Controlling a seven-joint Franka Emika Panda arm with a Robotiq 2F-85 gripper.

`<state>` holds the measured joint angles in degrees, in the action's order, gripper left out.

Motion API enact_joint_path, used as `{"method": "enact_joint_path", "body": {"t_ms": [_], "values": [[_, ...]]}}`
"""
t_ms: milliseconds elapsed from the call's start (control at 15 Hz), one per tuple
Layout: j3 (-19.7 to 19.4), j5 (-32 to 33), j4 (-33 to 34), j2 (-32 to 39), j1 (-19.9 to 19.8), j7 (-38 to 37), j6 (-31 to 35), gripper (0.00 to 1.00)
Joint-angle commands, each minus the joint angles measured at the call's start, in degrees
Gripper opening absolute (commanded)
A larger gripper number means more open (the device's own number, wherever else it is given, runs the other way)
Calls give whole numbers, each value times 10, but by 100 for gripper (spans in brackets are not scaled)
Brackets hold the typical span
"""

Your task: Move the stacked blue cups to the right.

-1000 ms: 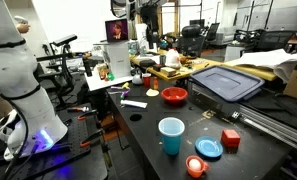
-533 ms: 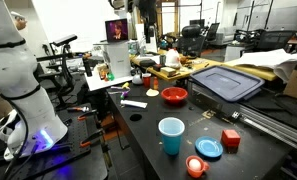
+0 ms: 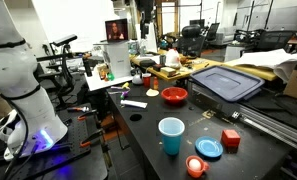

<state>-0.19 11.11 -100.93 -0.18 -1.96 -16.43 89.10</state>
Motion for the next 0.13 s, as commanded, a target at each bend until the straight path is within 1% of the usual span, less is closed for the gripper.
{"method": "enact_joint_path", "body": {"t_ms": [0,67], "values": [[-4,0,2,1,3,0,-2,100],[-4,0,2,1,3,0,-2,100]]}}
